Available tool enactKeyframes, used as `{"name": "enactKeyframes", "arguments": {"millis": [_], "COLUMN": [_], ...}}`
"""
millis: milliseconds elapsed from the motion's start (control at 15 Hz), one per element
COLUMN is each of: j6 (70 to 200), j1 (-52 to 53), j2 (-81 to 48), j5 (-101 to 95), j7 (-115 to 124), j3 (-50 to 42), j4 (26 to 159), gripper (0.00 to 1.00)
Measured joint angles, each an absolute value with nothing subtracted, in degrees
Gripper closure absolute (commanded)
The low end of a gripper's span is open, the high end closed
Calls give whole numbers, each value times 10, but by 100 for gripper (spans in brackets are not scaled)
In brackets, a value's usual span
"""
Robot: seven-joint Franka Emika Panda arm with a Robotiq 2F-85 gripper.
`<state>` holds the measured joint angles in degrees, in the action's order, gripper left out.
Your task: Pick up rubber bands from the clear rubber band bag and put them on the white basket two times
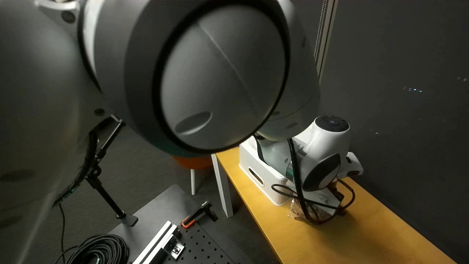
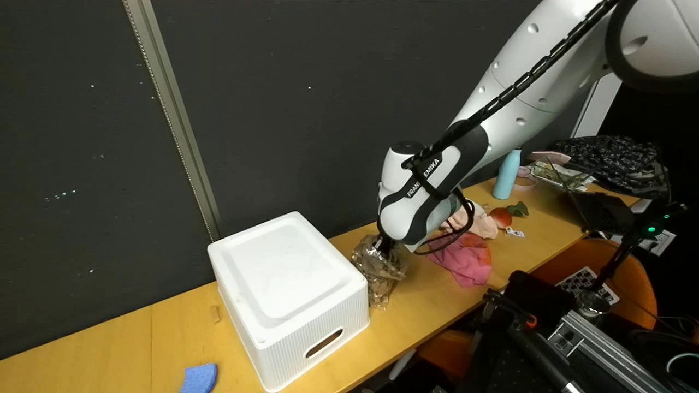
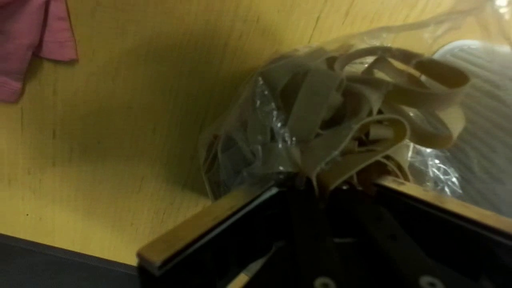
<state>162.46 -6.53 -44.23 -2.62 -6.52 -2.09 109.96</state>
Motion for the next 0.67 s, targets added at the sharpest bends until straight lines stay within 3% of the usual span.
{"name": "enactKeyframes", "arguments": {"millis": [667], "j6": [1467], "j1": [-66], "j2": [-340], "j5": [20], "j7": [-15], "j3": [-7], "j4": [1116], "gripper": [99]}}
